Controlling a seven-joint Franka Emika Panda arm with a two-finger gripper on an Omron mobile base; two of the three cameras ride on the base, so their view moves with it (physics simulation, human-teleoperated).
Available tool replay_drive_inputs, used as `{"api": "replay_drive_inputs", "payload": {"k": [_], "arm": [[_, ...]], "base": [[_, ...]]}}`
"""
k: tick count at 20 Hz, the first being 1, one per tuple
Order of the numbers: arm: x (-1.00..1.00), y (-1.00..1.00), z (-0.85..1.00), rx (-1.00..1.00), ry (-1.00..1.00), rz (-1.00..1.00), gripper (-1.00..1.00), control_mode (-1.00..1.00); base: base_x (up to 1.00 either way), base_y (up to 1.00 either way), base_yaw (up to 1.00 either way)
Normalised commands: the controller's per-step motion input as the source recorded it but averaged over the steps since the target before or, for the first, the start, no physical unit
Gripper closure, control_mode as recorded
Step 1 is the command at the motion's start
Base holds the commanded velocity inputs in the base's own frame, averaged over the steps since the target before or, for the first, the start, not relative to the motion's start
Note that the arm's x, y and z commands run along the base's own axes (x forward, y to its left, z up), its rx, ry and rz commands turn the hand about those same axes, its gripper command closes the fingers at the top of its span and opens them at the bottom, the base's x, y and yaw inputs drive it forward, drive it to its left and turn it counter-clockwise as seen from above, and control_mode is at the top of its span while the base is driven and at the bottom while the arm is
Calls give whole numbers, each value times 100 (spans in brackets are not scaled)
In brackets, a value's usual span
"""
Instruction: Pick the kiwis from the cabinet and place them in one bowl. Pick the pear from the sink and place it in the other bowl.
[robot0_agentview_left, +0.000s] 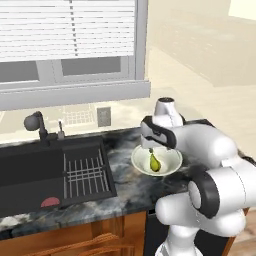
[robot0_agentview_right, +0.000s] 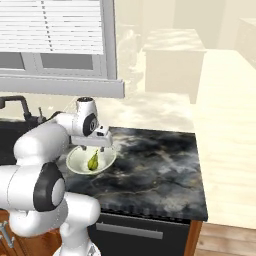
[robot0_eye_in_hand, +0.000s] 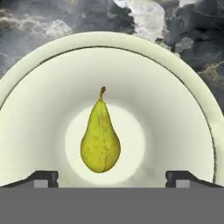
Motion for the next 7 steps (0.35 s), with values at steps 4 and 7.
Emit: {"api": "replay_drive_inputs", "payload": {"k": [4, 7], "arm": [[-58, -7, 100, 0, -10, 0, -100, -100], [-83, -17, 100, 0, -7, 0, -100, -100]], "base": [[0, 0, 0], [0, 0, 0]]}}
